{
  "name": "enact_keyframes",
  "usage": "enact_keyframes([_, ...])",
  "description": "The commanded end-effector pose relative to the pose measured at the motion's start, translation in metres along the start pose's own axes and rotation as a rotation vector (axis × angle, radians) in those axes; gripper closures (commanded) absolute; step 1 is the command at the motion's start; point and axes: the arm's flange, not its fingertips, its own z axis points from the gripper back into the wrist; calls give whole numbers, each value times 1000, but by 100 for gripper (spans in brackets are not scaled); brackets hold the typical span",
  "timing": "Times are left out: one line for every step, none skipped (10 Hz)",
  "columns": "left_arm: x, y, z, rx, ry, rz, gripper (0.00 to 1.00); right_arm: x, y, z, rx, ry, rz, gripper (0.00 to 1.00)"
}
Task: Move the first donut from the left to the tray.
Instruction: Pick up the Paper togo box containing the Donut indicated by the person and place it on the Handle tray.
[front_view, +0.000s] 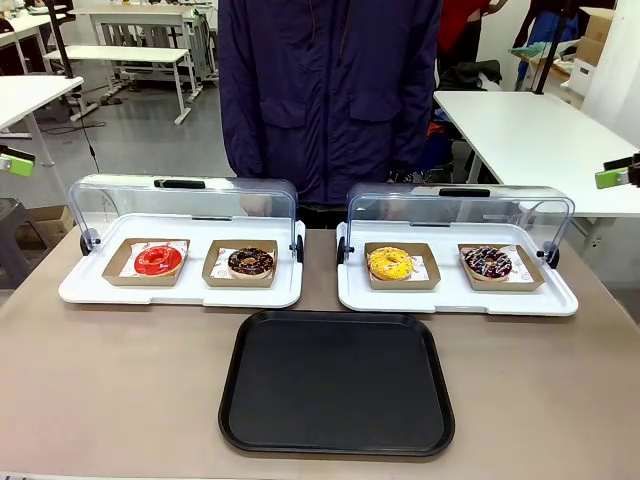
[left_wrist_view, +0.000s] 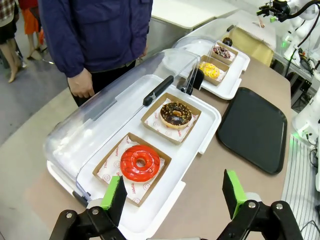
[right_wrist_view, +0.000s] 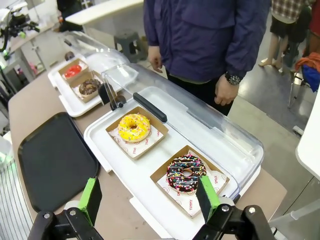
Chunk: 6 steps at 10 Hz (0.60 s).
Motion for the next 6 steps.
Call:
enact_keyframes([2,-1,1,-10,-18,-10,0,2,-3,-2,4,-30,8,0])
enact_keyframes([2,-1,1,-10,-18,-10,0,2,-3,-2,4,-30,8,0])
enact_keyframes([2,-1,1,-10,-18,-10,0,2,-3,-2,4,-30,8,0])
enact_keyframes([2,-1,1,-10,-18,-10,0,2,-3,-2,4,-30,8,0])
enact_keyframes([2,-1,1,-10,-18,-10,0,2,-3,-2,4,-30,8,0])
enact_keyframes([2,-1,1,-10,-18,-10,0,2,-3,-2,4,-30,8,0])
